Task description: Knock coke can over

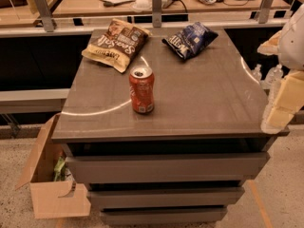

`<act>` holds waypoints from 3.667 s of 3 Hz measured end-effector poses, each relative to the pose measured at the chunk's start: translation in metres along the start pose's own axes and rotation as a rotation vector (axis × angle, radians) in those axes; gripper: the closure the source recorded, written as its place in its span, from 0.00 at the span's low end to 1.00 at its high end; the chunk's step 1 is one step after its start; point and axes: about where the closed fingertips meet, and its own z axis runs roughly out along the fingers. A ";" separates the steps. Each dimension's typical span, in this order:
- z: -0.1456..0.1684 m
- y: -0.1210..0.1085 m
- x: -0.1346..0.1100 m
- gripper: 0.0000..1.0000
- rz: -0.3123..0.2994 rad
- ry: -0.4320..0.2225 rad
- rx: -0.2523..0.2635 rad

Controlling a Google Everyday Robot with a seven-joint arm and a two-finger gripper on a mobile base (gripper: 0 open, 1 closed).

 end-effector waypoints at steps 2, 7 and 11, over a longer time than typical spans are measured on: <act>0.009 0.001 -0.001 0.00 0.018 -0.112 0.025; 0.106 -0.018 -0.020 0.00 0.241 -0.642 0.031; 0.154 -0.025 -0.108 0.00 0.155 -0.997 -0.023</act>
Offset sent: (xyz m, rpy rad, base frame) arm 0.0053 0.0032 -0.0170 0.2956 -0.1426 0.0244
